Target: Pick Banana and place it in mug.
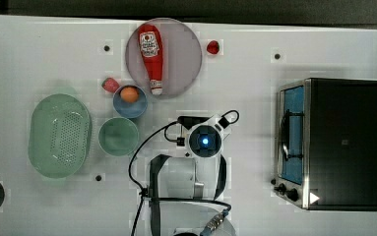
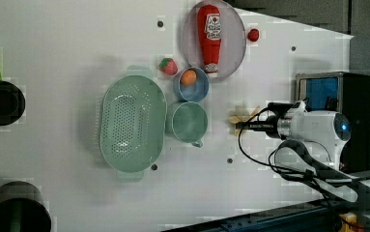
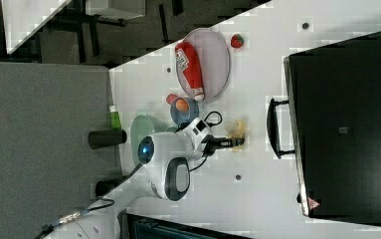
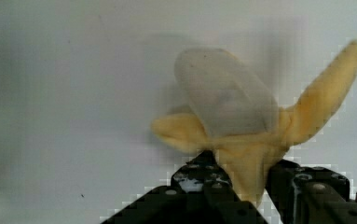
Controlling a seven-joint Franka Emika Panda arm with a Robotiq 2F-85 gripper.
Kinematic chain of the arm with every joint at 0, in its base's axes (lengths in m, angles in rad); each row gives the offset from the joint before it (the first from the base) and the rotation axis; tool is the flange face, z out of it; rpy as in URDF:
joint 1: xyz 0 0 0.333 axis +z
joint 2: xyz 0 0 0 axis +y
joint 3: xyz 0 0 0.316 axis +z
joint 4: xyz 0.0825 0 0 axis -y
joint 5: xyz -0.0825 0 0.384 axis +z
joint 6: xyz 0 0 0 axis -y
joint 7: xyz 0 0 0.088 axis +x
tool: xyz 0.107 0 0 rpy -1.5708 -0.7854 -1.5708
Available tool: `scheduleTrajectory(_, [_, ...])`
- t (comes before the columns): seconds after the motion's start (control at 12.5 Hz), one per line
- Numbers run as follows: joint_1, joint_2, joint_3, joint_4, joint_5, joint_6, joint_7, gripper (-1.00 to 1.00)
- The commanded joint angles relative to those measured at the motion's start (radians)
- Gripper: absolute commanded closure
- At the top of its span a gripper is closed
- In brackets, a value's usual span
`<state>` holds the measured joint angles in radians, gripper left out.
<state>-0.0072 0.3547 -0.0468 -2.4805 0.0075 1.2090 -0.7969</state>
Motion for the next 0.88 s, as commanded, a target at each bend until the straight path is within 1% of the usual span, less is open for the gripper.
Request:
scheduleTrajectory(0.08, [-0.032, -0.087, 0.004, 0.007, -0.015, -0.070, -0.027, 0.46])
scheduleTrajectory(0.24, [-0.033, -0.171, -0.008, 0.010, -0.015, -0.169, -0.027, 0.46])
scheduleTrajectory(0.56, [-0.031, -0.402, -0.006, 0.039, -0.015, -0.371, -0.027, 0.46])
scheduleTrajectory(0.88, [-0.032, -0.604, -0.017, 0.099, -0.015, -0.618, -0.024, 0.46])
